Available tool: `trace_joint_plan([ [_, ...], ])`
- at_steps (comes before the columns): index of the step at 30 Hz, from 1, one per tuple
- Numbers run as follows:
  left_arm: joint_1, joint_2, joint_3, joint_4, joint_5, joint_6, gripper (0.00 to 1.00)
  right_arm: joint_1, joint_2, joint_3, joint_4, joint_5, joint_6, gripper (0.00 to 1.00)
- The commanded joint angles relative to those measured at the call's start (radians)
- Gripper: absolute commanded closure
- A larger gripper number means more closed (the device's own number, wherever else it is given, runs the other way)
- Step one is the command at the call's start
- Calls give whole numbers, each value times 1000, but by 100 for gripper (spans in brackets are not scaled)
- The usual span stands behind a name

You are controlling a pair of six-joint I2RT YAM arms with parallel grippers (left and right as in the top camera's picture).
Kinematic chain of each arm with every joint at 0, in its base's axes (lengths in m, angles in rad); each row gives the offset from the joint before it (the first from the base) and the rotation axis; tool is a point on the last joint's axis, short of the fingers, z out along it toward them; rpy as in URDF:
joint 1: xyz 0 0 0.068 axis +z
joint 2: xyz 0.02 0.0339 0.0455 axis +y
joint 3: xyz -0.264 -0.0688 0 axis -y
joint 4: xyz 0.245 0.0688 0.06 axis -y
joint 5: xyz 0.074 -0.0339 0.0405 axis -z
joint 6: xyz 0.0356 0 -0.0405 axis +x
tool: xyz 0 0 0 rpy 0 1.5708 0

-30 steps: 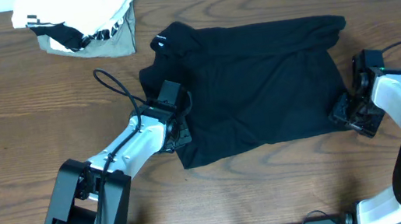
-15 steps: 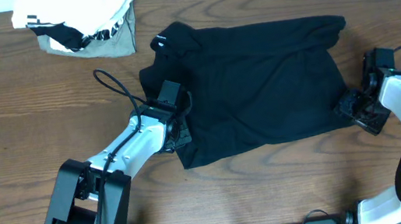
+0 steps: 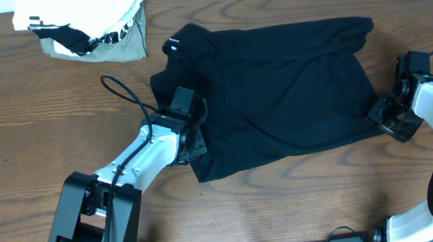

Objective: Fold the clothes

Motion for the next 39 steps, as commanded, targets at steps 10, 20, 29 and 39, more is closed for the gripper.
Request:
trace_joint_plan([
  [10, 3, 59, -27, -32, 18, -2, 94, -13, 127, -21, 33, 56, 16, 83],
  [20, 3, 4, -13, -155, 115, -2, 94, -14, 119, 65, -127, 80, 28, 99],
  [29, 3, -79, 42, -366, 117, 3, 94, -14, 66, 114, -241, 86, 47, 98],
  [39, 4, -351, 81, -483, 294, 71, 94, -14, -79, 124, -309, 90, 62, 98],
])
